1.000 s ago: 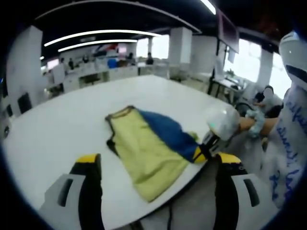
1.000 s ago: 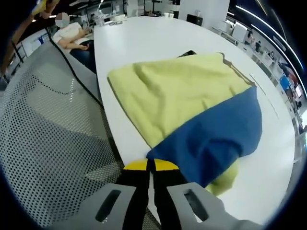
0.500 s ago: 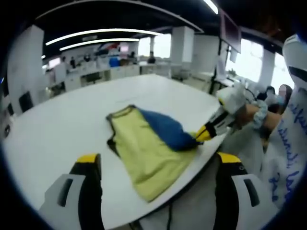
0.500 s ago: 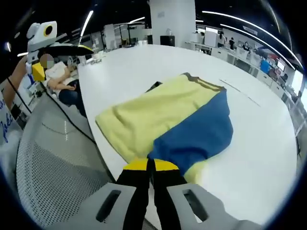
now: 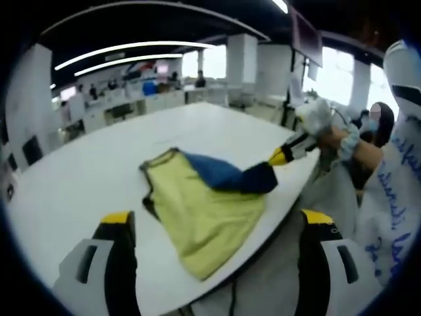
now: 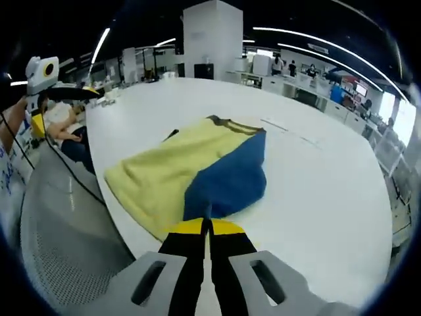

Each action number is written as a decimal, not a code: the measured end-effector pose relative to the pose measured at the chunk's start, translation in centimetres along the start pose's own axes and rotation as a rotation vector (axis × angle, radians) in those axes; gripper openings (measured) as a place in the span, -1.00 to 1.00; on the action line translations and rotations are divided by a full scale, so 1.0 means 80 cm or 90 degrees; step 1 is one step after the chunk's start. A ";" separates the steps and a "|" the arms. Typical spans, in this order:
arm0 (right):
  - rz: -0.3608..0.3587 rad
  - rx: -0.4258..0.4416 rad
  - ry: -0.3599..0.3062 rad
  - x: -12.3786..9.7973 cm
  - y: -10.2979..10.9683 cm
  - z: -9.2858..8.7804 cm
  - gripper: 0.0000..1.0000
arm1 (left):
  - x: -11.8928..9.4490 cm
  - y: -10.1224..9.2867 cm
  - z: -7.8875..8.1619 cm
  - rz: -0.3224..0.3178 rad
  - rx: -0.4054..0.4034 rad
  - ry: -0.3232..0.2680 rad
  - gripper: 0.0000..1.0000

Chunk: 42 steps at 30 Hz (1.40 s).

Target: Fold the garment on the visible template until the final outline fits inside the template.

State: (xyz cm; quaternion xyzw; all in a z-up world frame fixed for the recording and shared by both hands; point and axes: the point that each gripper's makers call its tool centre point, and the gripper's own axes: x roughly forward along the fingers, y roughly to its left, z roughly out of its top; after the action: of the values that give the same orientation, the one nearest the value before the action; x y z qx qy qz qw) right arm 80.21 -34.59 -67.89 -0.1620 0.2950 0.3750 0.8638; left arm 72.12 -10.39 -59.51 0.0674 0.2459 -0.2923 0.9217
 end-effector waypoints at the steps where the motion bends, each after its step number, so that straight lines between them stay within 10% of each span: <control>1: -0.006 -0.007 0.003 -0.002 -0.004 -0.001 -0.96 | -0.001 -0.001 0.001 0.002 0.002 0.000 0.98; 24: -0.098 -0.076 0.111 -0.014 -0.129 -0.057 -0.96 | -0.019 0.013 0.000 0.054 0.009 0.006 0.94; 42: -0.124 -0.001 0.081 -0.023 -0.197 -0.075 -0.96 | -0.026 0.017 -0.003 0.065 0.024 0.025 0.93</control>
State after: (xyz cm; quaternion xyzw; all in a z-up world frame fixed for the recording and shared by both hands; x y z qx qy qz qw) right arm 88.61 -49.09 -70.44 -0.2140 0.3318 0.2783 0.8756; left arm 71.31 -8.18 -58.68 0.1034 0.2549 -0.2483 0.9288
